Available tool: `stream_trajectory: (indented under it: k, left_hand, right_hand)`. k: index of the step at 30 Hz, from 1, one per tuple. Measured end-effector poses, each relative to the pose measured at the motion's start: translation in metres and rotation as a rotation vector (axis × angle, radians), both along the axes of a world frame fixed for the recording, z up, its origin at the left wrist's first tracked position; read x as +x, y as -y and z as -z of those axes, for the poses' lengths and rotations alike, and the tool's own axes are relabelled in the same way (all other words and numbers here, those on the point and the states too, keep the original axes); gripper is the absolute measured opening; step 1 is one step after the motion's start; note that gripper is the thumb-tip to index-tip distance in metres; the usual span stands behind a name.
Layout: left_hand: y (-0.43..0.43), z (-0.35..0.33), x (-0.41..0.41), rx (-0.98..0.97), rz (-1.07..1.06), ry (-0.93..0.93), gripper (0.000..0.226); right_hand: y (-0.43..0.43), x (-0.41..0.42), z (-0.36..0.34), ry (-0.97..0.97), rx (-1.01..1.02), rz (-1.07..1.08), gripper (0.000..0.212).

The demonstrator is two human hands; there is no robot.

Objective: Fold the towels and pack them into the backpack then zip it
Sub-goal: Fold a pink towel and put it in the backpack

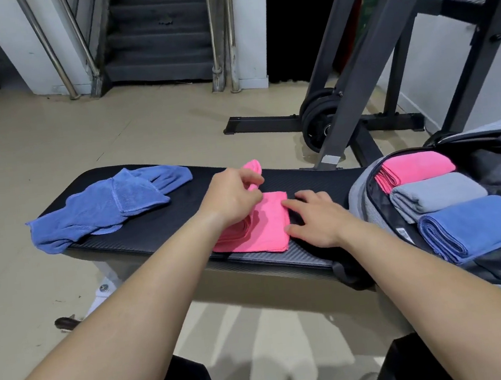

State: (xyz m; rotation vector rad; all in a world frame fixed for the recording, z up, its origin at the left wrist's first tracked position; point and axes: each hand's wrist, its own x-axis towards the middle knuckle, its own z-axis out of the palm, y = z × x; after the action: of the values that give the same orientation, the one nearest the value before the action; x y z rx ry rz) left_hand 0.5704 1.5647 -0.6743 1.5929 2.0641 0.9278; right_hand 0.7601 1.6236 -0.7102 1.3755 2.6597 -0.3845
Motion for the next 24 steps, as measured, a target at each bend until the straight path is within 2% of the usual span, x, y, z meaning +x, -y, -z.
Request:
stream_trajectory:
  k: [5, 11, 14, 16, 17, 20, 22, 24]
  left_hand:
    - [-0.005, 0.008, 0.022, -0.076, 0.104, -0.165, 0.031]
    - [-0.008, 0.02, 0.037, -0.173, 0.172, -0.258, 0.037]
    - [-0.007, 0.018, 0.038, -0.136, 0.15, -0.17, 0.033]
    - [-0.006, 0.012, 0.032, -0.057, 0.103, -0.058, 0.023]
    - [-0.005, 0.011, 0.025, -0.015, 0.078, -0.063, 0.019]
    - [-0.002, 0.014, 0.003, 0.045, 0.023, -0.329, 0.021]
    - [0.003, 0.023, -0.008, -0.034, 0.047, -0.5, 0.037]
    - [0.008, 0.031, -0.013, -0.165, 0.093, -0.595, 0.058]
  right_hand:
    - [0.001, -0.003, 0.006, 0.033, -0.001, -0.009, 0.066]
    - [-0.004, 0.002, 0.005, 0.018, -0.027, -0.024, 0.067]
    - [-0.007, 0.005, 0.003, -0.016, -0.03, -0.018, 0.055]
    - [-0.011, 0.005, 0.0, -0.112, -0.002, 0.038, 0.047]
    - [-0.012, 0.003, -0.002, -0.182, 0.032, 0.08, 0.046]
    - [-0.012, -0.01, -0.008, -0.362, 0.153, 0.118, 0.044]
    - [-0.008, -0.023, -0.012, -0.383, 0.203, 0.038, 0.046]
    - [-0.002, -0.037, -0.011, -0.318, 0.225, -0.061, 0.051]
